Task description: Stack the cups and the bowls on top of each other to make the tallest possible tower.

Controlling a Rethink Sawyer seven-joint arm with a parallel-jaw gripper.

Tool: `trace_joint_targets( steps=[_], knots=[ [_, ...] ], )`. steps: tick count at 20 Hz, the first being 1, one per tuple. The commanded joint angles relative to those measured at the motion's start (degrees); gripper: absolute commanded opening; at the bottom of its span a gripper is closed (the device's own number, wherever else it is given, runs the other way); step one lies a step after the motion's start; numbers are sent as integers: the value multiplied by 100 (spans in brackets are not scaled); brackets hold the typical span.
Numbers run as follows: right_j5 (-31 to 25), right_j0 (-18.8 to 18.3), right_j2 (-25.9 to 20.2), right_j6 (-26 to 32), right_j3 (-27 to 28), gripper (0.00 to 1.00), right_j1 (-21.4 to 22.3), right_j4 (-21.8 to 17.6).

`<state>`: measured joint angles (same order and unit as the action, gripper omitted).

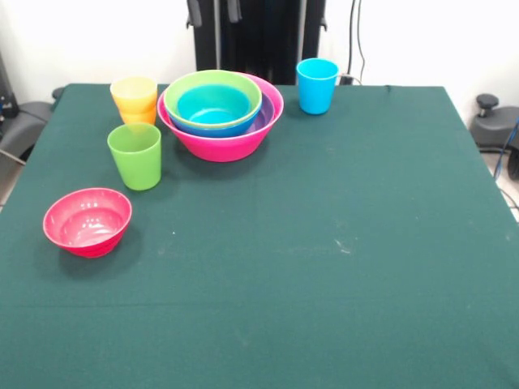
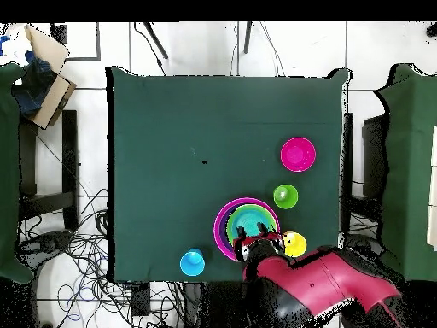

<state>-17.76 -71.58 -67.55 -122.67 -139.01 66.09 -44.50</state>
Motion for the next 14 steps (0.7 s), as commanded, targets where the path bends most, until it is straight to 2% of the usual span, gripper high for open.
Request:
trace_joint_targets(
  steps=[1, 5, 8, 11, 14],
  knots=[
    [-366, 356, -254, 923, 121, 100, 28, -222],
    [-443, 668, -28, 732, 397, 100, -163, -369],
    [-478, 909, 208, 683, 739, 100, -500, -616],
    [-770, 970, 200, 993, 1131, 100, -718, -502],
    [-1292, 1052, 170, 1504, 1703, 100, -1071, -296]
  ],
)
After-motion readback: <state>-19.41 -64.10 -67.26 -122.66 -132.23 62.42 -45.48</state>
